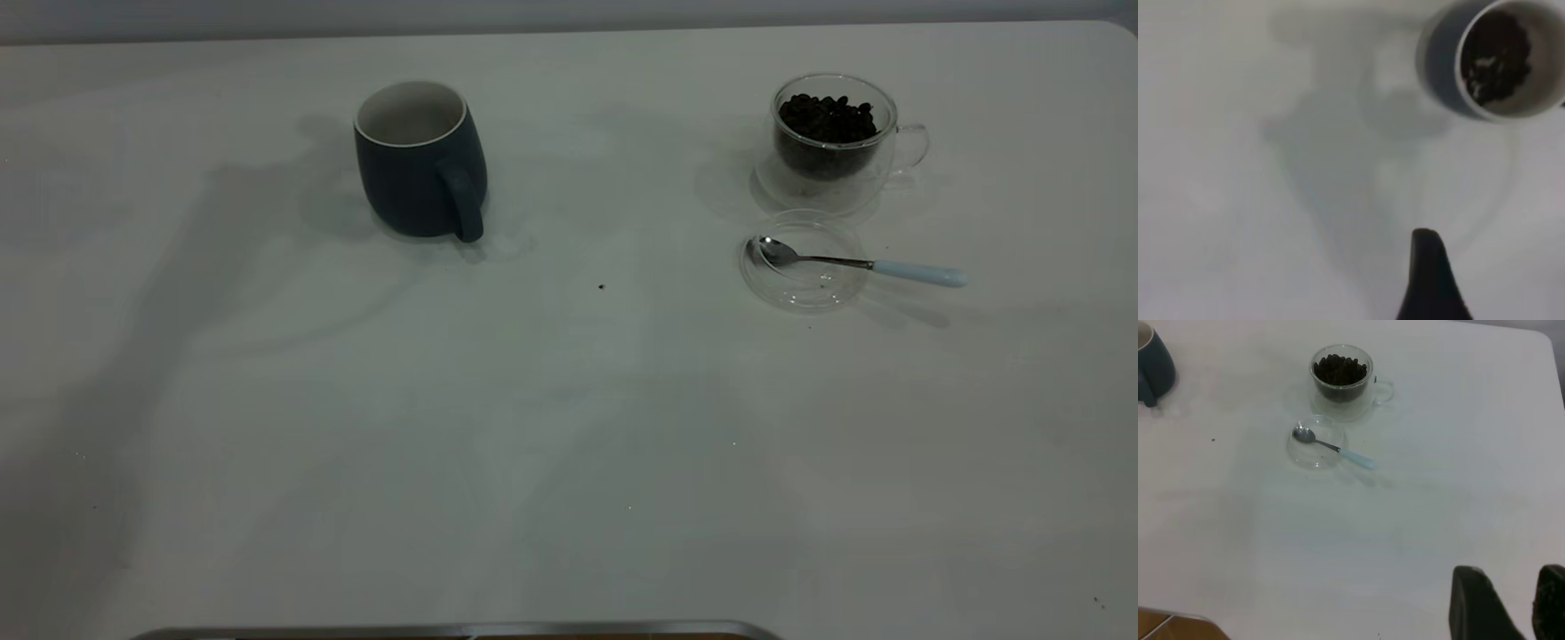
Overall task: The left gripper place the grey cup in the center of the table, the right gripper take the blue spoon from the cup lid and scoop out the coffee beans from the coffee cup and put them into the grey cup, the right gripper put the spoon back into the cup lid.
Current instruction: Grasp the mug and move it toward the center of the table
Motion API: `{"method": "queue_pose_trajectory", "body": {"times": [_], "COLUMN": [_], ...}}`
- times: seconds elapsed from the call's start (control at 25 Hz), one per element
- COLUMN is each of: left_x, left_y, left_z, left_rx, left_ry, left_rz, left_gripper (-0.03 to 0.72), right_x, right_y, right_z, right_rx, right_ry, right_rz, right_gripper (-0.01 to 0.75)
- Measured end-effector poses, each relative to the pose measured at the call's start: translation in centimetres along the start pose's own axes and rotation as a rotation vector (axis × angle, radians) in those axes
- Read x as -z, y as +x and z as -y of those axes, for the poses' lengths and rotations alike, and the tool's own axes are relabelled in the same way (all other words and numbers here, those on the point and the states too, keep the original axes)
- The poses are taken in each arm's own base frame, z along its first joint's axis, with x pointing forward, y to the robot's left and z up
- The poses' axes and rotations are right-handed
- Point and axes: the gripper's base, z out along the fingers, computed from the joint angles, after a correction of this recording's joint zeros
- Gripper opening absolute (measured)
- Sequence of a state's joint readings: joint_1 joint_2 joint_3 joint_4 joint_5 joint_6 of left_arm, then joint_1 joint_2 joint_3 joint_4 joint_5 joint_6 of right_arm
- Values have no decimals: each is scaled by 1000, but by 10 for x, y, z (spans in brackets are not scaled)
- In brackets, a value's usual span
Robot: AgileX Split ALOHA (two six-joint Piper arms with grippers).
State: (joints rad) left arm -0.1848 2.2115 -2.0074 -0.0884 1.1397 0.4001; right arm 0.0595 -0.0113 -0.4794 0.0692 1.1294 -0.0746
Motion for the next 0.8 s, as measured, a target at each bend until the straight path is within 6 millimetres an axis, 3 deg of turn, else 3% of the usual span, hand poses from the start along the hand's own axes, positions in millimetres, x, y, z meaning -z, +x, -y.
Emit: {"method": "queue_pose_trajectory", "body": {"times": [0.2, 0.48, 0.8], "left_x": [-40, -114, -175], "left_y": [4, 6, 4], "left_z": [-15, -22, -13], "left_rx": [-202, -491, -782], "left_ry": [37, 66, 55], "left_rz": [-64, -108, -84], "left_gripper": [567, 567, 567], "right_x": [0, 0, 0], "right_y": [0, 0, 0], "right_z": [0, 0, 0], "right_rx": [0, 0, 0], "right_ry": [0, 0, 0], "right_rz": [0, 0, 0], "right_gripper": [242, 242, 242]}}
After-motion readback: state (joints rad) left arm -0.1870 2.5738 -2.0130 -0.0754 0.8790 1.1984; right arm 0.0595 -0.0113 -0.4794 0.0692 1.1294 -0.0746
